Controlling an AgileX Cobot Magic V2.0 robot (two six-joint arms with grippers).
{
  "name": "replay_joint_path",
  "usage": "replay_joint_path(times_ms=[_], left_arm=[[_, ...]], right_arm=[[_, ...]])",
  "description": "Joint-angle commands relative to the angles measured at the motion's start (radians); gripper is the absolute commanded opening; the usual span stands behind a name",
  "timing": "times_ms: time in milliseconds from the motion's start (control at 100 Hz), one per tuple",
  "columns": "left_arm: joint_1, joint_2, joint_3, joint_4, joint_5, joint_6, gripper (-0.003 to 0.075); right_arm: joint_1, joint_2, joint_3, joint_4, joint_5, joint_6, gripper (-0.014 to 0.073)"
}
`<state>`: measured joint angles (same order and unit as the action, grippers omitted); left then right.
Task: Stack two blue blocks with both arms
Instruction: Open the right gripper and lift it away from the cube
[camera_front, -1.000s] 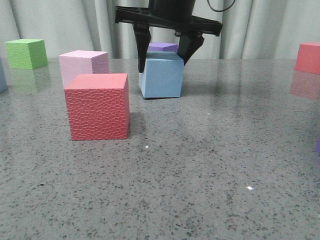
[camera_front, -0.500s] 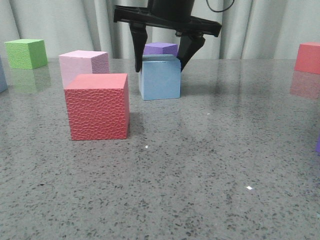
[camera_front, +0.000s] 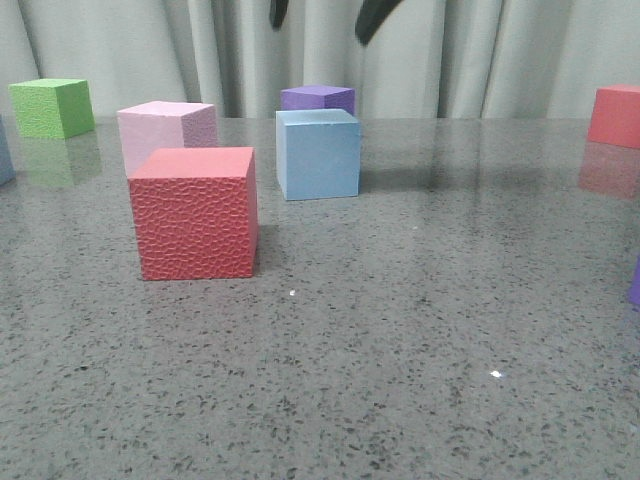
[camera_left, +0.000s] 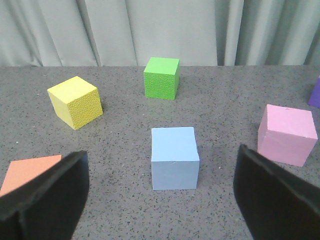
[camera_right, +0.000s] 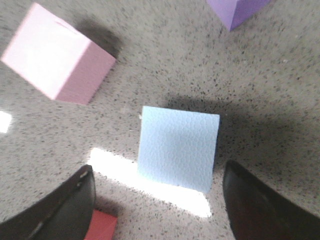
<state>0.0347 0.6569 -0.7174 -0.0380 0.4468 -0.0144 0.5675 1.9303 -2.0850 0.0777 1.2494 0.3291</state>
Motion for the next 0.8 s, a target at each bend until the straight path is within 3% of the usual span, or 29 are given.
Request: replay_joint_path(times_ms=[0,370,790], left_arm=[[-0.001,0.005,-0.034,-0.009,-0.074,-0.007,0.0565],[-0.001,0.098,-0.074,-0.037,-0.036,-0.007,0.0565],[-0.001,0.372,-0.328,-0.079,0.137,-0.007,0.0565]], right_arm=[[0.002,-0.114,0.015,-0.046,0.008,-0.018,0.0537],[0.002,-0.515,0.559,-0.078,-0.295,-0.012,0.0537],[0.002,-0.984,1.058,-0.078,-0.604,-0.012,0.0537]])
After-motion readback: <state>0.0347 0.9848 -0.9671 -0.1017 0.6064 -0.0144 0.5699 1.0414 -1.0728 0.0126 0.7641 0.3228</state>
